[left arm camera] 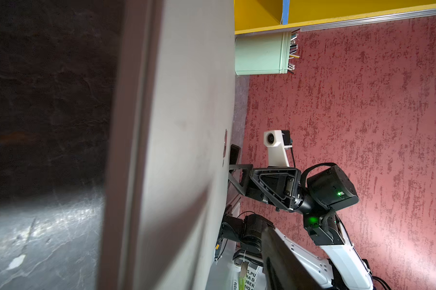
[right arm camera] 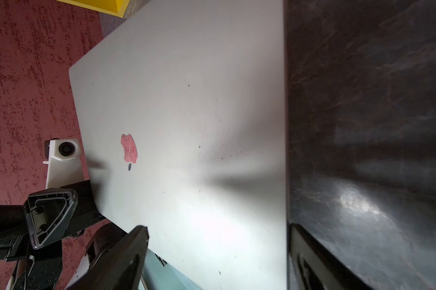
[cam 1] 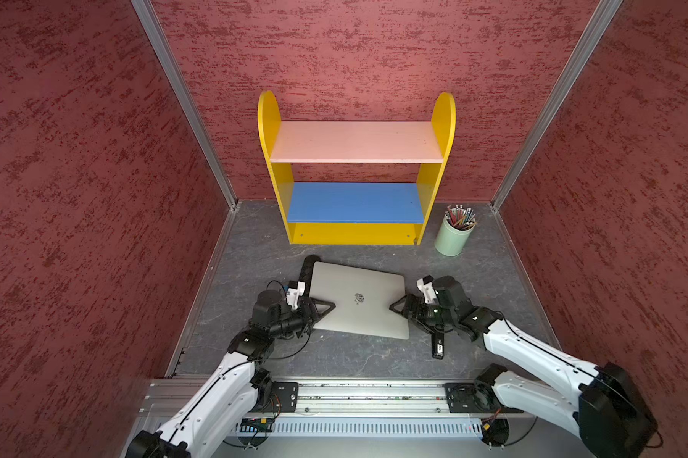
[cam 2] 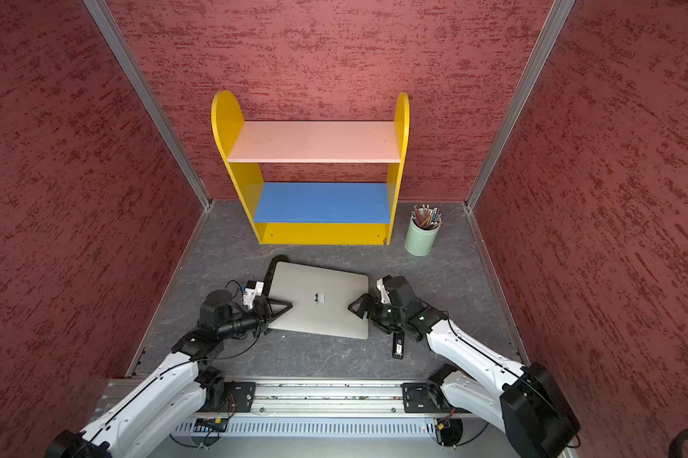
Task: Close the laptop lid and set it aside
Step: Pick up the laptop from the center of the board.
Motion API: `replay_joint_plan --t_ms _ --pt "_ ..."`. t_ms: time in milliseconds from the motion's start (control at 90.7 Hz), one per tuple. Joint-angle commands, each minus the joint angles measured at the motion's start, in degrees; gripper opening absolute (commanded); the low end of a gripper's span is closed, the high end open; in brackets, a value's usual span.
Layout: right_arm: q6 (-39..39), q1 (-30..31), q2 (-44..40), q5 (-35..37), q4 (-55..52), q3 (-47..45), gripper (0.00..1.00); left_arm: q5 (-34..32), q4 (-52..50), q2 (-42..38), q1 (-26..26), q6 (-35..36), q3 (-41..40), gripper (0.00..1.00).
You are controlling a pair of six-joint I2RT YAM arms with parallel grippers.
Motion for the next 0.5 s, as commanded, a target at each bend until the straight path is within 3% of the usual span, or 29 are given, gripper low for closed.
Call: replay_joint_plan --t_ms 0,485 --pt "-0.3 -0.6 -2.1 -2.5 3.9 1.3 0.95 1.8 9.8 -1.7 0.3 -1.0 3.2 0.00" --pt "0.0 -5.0 -6.3 -2.0 2.1 -2.6 0.98 2.3 12.1 -3.5 3.5 -4.4 5.5 0.00"
